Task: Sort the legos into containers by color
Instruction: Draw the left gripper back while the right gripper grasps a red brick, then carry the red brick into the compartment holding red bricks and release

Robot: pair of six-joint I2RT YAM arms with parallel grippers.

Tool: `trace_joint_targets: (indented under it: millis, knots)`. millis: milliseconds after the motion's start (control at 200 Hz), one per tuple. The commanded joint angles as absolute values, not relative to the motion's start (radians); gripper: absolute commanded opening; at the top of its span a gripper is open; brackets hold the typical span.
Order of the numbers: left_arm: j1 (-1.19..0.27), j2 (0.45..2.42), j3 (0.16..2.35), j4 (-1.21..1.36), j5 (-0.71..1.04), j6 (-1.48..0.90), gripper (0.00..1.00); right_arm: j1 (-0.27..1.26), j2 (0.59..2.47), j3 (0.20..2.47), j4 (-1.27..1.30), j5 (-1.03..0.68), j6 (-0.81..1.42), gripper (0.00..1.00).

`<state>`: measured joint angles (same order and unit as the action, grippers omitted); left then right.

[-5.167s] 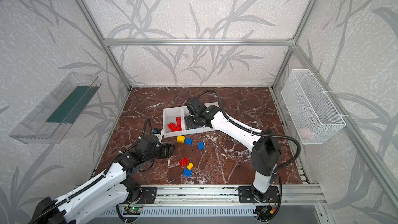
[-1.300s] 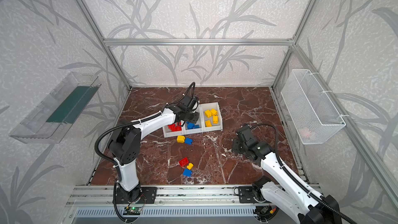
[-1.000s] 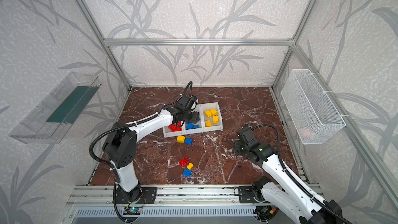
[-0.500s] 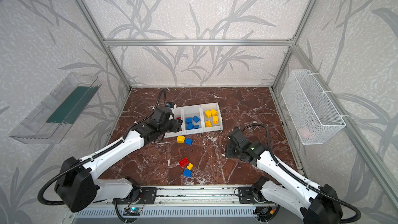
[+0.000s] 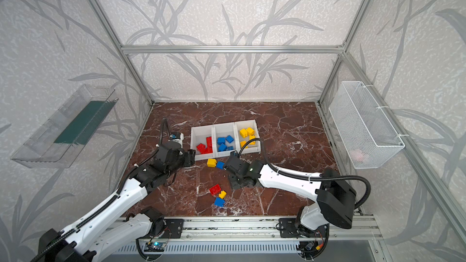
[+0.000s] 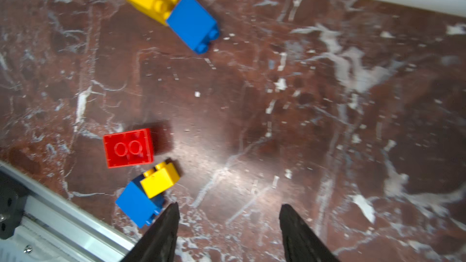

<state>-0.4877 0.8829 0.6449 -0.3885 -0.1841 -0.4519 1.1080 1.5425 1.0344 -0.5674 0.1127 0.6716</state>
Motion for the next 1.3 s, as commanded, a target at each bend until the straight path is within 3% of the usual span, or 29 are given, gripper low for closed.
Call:
trace_joint_targets:
  millis: [0, 220, 895, 1040, 1295]
  knots:
    - [-0.479, 0.821, 0.61, -0.435, -0.232, -0.509, 0.66, 1.179, 1.652, 1.14, -0.553, 0.098, 0.663, 0.65]
    - [-0.477, 0.732, 0.573, -0.479, -0.255, -0.523, 0.67, 1.234, 1.859, 1.334, -0.682, 0.121, 0.693, 0.67]
    - [-0.473, 0.681, 0.525, -0.468, -0.259, -0.528, 0.67, 1.247, 2.032, 1.454, -0.721, 0.13, 0.672, 0.68]
    - [-0.473, 0.674, 0.522, -0.466, -0.266, -0.527, 0.67, 1.244, 2.063, 1.474, -0.731, 0.132, 0.664, 0.62]
    - [-0.473, 0.651, 0.513, -0.468, -0.289, -0.533, 0.67, 1.245, 2.07, 1.479, -0.734, 0.139, 0.656, 0.43]
